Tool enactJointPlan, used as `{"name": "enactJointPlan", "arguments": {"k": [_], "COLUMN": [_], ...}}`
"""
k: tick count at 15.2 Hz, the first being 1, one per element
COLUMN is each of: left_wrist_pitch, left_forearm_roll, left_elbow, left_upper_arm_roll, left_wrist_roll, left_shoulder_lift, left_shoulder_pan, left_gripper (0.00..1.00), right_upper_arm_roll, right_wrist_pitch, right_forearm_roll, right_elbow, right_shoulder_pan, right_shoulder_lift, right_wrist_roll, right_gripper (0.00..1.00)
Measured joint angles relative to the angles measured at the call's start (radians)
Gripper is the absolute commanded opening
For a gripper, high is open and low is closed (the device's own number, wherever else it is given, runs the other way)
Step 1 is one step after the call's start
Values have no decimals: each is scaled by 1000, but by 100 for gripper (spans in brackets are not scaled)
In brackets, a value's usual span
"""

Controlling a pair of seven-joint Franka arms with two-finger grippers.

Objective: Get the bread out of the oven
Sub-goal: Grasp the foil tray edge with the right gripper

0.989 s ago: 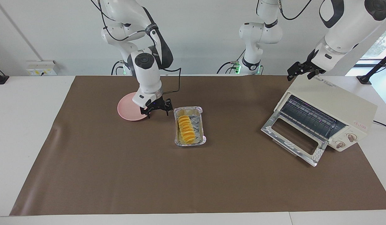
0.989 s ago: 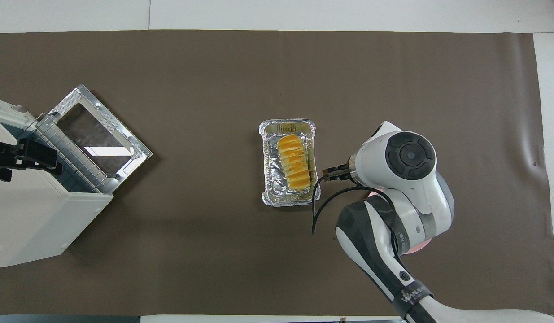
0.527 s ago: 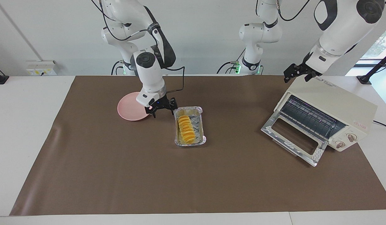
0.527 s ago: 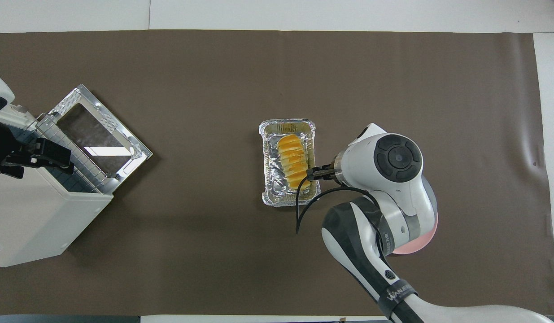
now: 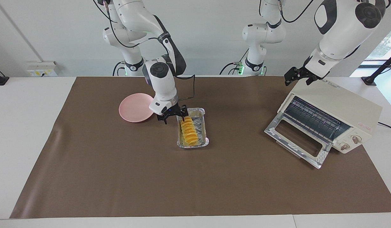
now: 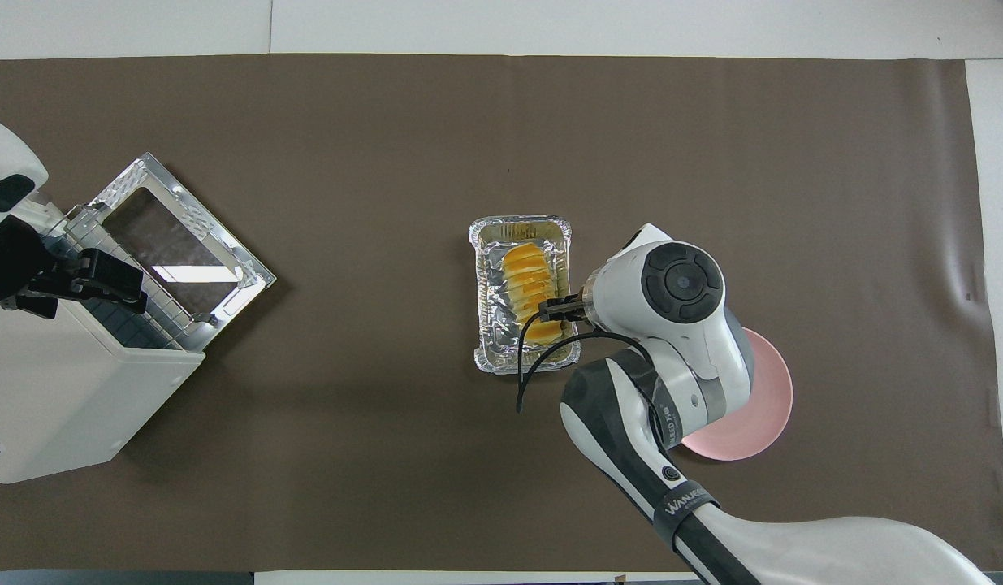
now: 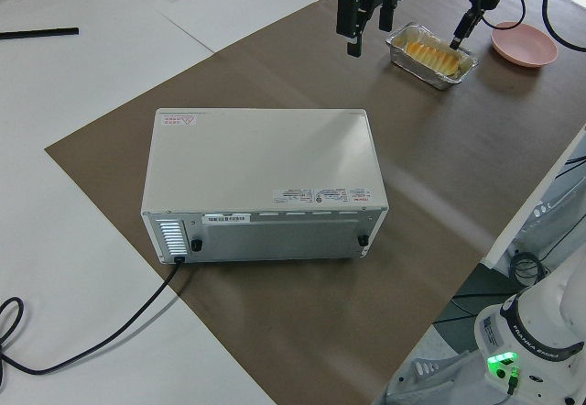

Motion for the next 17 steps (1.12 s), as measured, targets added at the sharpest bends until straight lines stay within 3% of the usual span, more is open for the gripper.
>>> {"name": "enactJointPlan", "arguments": {"k": [11, 14, 17], "left_wrist_pitch": [5, 5, 5], "left_forearm_roll": [0, 0, 0], "left_elbow": [2, 2, 2], "left_upper_arm_roll": [1, 1, 1], "left_wrist_roll": [0, 0, 0], "left_shoulder_lift": [-24, -26, -26], "left_shoulder_pan": [11, 11, 11], "left_gripper": [100, 100, 100], "right_upper_arm_roll": [-2, -2, -2], "right_wrist_pitch": [7, 7, 8], "right_forearm_roll": [1, 1, 2], "right_elbow": [-15, -18, -19], "right_shoulder_pan": [-4, -5, -7], "right_shoulder_lift": [19, 25, 31], "right_wrist_roll": [79, 79, 88], "right_gripper": [83, 69, 41]}}
